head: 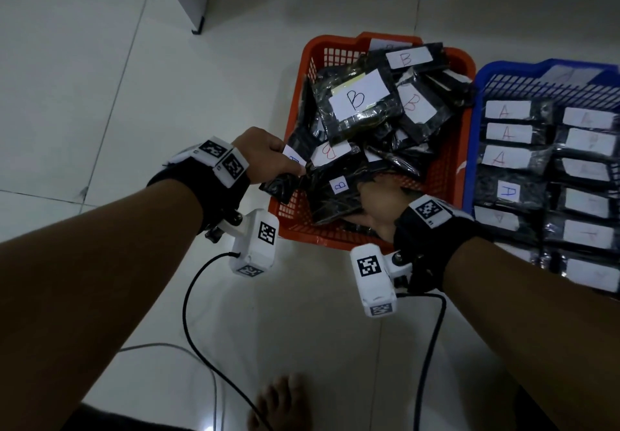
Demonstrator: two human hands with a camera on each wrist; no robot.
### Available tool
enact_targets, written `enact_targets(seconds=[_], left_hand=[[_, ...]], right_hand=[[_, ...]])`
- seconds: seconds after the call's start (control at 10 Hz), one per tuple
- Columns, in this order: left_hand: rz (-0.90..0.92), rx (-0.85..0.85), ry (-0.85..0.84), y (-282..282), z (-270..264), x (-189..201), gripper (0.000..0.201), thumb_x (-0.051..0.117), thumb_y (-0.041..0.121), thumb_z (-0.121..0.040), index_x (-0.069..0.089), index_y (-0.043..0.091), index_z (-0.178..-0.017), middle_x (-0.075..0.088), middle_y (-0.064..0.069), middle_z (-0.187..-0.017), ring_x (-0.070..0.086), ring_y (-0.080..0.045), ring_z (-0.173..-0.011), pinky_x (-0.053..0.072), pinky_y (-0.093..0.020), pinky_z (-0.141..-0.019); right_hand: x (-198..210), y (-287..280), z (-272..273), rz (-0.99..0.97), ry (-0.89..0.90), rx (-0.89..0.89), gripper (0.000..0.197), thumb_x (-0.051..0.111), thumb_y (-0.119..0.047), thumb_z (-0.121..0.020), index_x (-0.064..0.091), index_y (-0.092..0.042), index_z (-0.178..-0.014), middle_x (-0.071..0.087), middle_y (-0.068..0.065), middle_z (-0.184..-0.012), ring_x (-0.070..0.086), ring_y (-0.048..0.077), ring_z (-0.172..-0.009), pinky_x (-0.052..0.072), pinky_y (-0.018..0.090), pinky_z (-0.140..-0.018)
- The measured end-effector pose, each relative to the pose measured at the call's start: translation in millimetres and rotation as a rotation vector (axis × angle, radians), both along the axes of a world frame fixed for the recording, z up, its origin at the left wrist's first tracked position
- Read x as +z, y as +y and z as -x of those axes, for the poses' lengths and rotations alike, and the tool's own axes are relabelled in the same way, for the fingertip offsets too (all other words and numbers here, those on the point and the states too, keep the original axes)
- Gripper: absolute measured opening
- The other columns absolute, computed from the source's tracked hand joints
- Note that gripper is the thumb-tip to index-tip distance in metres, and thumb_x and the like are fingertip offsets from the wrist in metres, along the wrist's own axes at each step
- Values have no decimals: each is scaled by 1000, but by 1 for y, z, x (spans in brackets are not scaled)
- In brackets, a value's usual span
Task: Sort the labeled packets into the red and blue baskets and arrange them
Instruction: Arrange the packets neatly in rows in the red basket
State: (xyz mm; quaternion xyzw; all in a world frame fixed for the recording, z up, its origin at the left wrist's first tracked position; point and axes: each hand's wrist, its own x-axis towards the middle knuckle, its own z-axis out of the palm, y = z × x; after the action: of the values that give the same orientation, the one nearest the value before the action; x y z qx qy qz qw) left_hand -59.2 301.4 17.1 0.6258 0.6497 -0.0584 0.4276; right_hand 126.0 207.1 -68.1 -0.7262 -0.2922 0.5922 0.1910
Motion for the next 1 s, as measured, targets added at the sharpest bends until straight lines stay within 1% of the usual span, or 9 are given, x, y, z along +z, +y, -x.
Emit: enact_targets(seconds=[0.1,0.2,0.3,0.4,0.5,0.6,0.7,0.8,1.0], left_hand=[[22,-7,18,1,-1,0,38,83,43,-66,76,14,-89,73,-3,-90,69,-18,-85,58,-39,-83],[56,-32,48,4,-4,4,36,83,42,-67,76,14,-89,73,-4,-93,68,-19,-88,57,-38,-84],[150,-54,54,10,-13,16,29,84,36,-66,77,19,-88,74,-3,-90,70,-13,-81,59,-28,-76],[213,-127,74,16,-29,26,38,86,35,-65,75,11,-92,75,-3,-87,72,-15,-80,60,-32,-76],[272,-267,121,12,-45,26,52,87,45,-61,74,6,-93,75,-10,-88,72,-25,-86,59,-42,-81],[290,-378,159,3,-53,17,57,83,50,-63,73,5,-95,75,-10,-91,72,-25,-85,57,-43,-85],[210,-436,194,-4,-57,10,52,78,51,-71,71,6,-95,73,-9,-93,69,-23,-84,55,-35,-84],[234,-444,168,-9,-60,4,44,77,51,-72,70,10,-86,70,-6,-91,66,-19,-81,53,-29,-71],[181,-514,158,-12,-67,-5,44,77,44,-75,71,5,-94,66,-4,-77,59,-16,-65,53,-29,-69]], right_hand=[[10,-1,-7,40,-142,199,39,49,-15,-97,50,3,-132,56,23,-129,57,37,-117,53,38,-93],[19,2,-21,0,-365,420,25,56,-40,-94,63,-18,-101,59,1,-94,57,21,-90,43,22,-66],[30,4,-31,-98,-500,513,35,61,-47,-89,56,-21,-65,57,-5,-68,55,13,-67,36,19,-50],[38,2,-39,-174,-652,577,20,61,-32,-86,70,-15,-89,67,4,-89,65,23,-81,54,28,-69],[39,-6,-39,-162,-767,758,43,63,-40,-85,57,-20,-123,59,8,-120,61,31,-105,53,40,-85],[33,-11,-40,-128,-830,798,67,65,-48,-83,41,-22,-140,43,12,-140,45,34,-127,43,48,-100],[34,-4,-48,-99,-758,787,59,69,-48,-80,51,-28,-133,48,12,-135,47,34,-123,43,44,-99],[41,5,-57,-114,-608,697,37,66,-30,-87,61,-24,-122,60,6,-124,59,27,-109,48,30,-85],[44,-2,-58,-231,-687,565,21,61,-25,-87,69,-20,-105,67,5,-109,64,25,-97,56,37,-83]])
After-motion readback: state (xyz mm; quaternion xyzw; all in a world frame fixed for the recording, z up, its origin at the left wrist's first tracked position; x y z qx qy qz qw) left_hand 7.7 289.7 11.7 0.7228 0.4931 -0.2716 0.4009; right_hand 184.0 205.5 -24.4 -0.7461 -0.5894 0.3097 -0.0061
